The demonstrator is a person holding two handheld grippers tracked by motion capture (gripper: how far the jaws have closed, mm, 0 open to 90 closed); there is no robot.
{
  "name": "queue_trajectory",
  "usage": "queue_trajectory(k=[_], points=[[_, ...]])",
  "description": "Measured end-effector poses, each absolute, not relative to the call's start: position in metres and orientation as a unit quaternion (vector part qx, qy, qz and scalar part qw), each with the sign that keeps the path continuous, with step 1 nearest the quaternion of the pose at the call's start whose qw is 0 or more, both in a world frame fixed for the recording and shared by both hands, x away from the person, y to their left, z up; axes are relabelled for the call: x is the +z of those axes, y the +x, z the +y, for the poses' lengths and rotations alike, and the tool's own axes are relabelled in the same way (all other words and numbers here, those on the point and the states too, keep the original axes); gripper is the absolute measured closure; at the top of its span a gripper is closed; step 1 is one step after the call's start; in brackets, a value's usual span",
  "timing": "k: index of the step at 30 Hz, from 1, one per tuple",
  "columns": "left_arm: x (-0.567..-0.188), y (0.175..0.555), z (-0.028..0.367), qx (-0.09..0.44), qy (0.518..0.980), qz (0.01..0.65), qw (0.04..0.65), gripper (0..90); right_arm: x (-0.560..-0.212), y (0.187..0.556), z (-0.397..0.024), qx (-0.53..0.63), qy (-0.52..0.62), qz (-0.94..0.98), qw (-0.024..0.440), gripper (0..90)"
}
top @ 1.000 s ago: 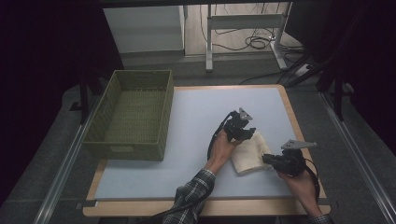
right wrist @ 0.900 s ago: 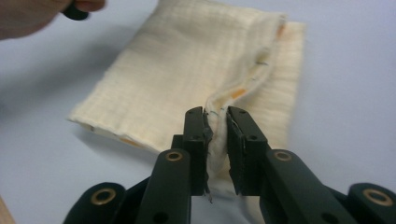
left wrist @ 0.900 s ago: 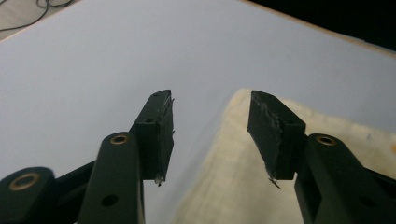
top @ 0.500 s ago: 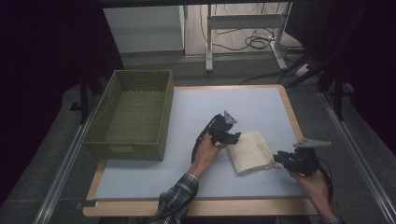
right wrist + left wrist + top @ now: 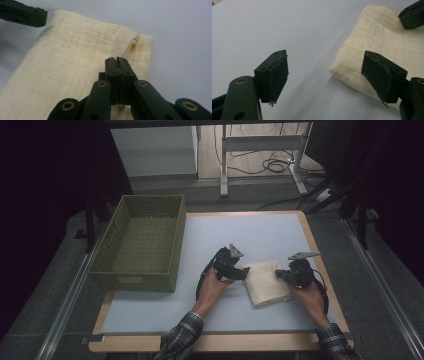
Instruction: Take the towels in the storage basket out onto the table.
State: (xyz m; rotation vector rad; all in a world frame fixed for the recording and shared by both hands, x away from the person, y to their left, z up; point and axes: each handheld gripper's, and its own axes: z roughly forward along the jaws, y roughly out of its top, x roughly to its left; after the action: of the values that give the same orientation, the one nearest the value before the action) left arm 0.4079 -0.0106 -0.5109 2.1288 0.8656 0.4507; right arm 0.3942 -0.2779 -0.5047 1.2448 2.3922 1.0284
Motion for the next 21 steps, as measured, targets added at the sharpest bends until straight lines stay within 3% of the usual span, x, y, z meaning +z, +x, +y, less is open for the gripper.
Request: queue_trajectory(k=[7,12,15,21], points=[[-0.507,0.407,-0.009,0.177,0.830,0.346,0.400,21.5,-0.476,0.379,-0.288,0.366,0.410,0.817,0.172,88.3],[-0.510,0.407,-0.013,0.176,0.834,0.344,0.394,21.4,-0.493,0.391,-0.293,0.353,0.420,0.822,0.152,86.2],[-0.511,0.407,-0.014,0.175,0.836,0.343,0.391,21.6,-0.502,0.395,-0.293,0.346,0.429,0.822,0.142,76.5],[-0.507,0.408,-0.012,0.176,0.834,0.345,0.393,21.6,-0.483,0.371,-0.301,0.348,0.424,0.821,0.160,61.8]])
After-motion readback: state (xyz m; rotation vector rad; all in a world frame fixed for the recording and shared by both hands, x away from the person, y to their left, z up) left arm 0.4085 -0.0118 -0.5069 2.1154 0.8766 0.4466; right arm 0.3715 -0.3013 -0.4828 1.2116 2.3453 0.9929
